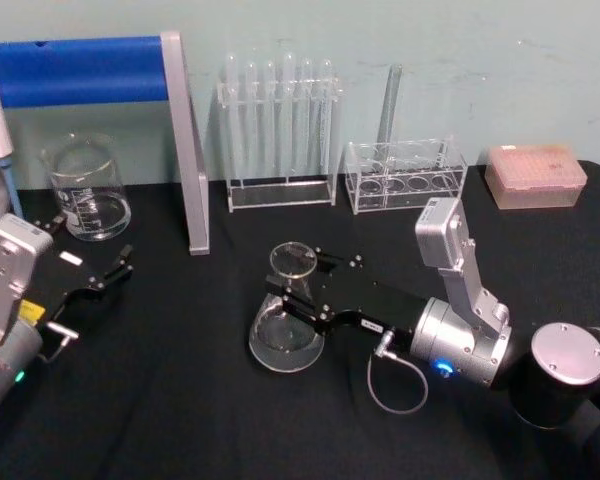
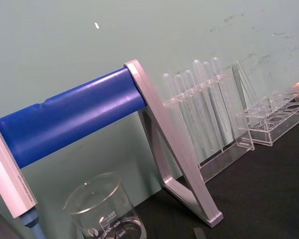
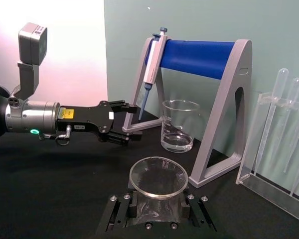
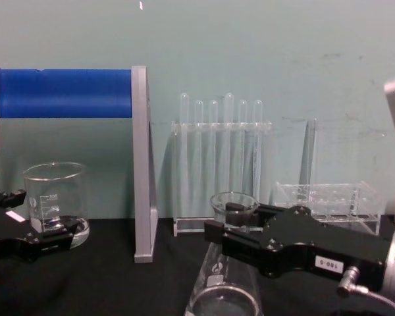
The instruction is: Grasp the erlenmeyer flask with one hand, shake it three times, then place it back.
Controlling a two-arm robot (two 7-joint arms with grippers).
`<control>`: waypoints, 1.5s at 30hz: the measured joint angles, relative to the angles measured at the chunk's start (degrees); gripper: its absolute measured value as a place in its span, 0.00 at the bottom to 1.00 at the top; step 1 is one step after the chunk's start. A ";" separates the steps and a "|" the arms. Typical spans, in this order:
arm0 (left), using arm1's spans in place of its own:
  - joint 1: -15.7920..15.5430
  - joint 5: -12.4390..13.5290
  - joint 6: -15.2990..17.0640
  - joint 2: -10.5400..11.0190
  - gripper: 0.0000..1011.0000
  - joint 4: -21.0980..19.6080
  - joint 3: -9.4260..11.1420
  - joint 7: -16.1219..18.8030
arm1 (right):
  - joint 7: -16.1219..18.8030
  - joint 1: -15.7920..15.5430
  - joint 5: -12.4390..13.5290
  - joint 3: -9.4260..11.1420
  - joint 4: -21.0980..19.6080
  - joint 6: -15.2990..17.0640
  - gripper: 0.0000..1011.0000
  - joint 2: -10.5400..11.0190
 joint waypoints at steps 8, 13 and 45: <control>0.00 0.00 0.00 0.00 0.99 0.00 0.00 0.00 | -0.12 -0.14 -0.20 -0.03 0.43 0.36 0.44 -0.24; 0.00 0.00 0.00 0.00 0.99 0.00 0.00 0.00 | -0.19 -0.20 -0.28 -0.03 0.72 0.49 0.44 -0.38; 0.00 0.00 0.00 0.00 0.99 0.00 0.00 0.00 | -0.60 -0.28 -1.31 -0.32 0.85 0.93 0.44 -0.42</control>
